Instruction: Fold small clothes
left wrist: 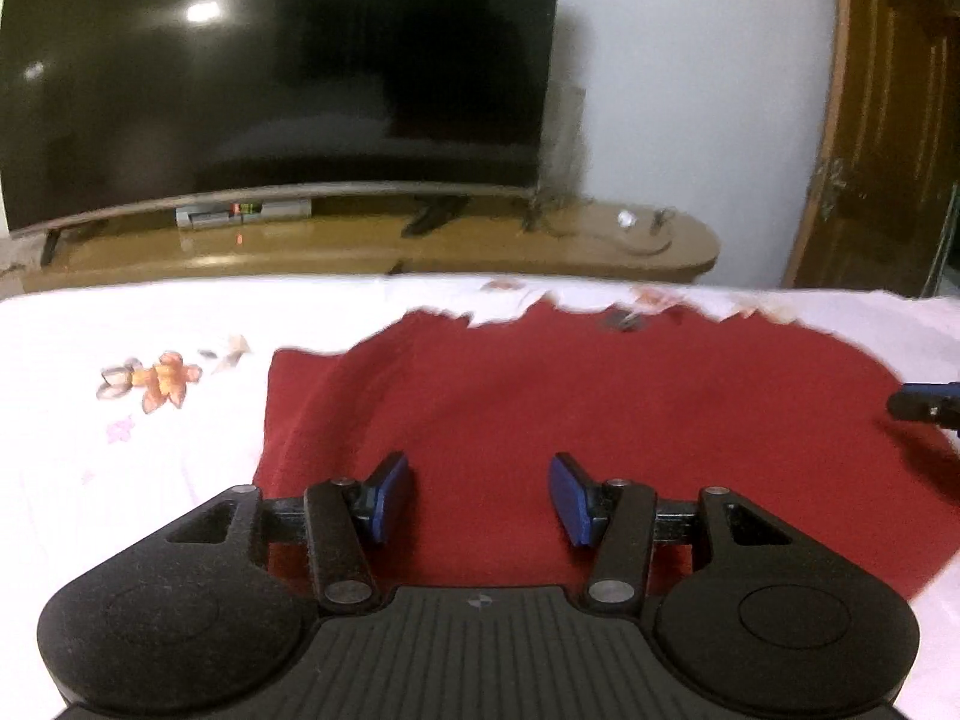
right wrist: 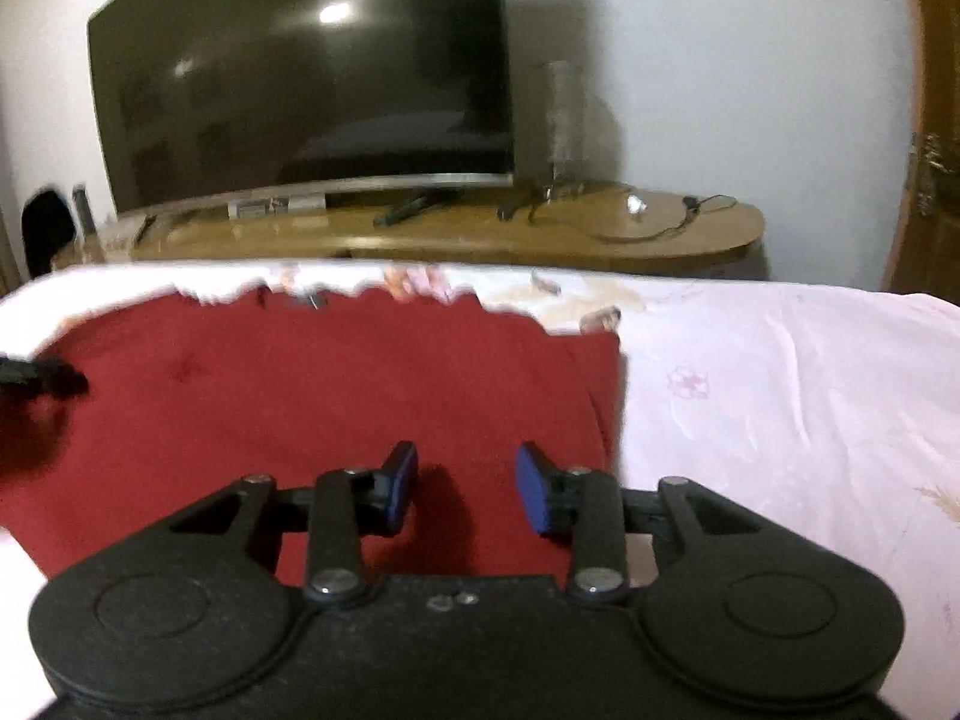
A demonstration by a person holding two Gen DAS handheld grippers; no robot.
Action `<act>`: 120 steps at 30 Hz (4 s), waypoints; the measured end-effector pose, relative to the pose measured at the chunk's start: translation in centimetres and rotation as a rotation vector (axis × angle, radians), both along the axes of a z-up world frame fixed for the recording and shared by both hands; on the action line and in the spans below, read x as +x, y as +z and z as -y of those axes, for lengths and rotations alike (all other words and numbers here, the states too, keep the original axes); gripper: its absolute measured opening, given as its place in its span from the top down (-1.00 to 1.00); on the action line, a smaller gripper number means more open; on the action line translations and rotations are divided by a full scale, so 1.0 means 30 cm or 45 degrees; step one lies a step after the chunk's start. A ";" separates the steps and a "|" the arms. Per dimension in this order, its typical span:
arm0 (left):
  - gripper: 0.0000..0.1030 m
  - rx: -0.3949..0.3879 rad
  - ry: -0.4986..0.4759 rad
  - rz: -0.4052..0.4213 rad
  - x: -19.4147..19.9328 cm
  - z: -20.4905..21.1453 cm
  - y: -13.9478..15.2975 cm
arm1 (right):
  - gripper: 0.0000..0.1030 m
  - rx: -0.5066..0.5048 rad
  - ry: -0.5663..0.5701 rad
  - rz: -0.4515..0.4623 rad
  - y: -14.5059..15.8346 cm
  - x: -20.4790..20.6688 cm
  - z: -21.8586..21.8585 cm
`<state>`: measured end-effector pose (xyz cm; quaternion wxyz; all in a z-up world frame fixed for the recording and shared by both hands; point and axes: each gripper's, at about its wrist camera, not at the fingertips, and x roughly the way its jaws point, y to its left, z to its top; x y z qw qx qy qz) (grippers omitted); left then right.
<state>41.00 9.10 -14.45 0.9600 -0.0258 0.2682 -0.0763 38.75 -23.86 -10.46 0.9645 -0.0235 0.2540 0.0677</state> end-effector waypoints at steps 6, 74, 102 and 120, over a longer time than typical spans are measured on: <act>-0.01 -0.061 -0.016 -0.021 -0.087 0.173 -0.009 | 0.25 0.043 0.120 -0.004 -0.003 -0.130 -0.180; -0.13 -1.036 0.465 -0.147 -0.265 -0.264 -0.181 | 0.28 0.083 0.014 -0.036 0.016 -0.158 -0.287; 0.81 -0.941 -0.213 0.094 -0.070 -0.024 0.173 | 0.84 0.308 0.063 -0.116 -0.062 0.033 -0.308; -0.40 -0.612 -0.627 -0.140 -0.023 0.455 0.114 | -0.31 1.037 -0.247 0.088 0.049 -0.345 0.412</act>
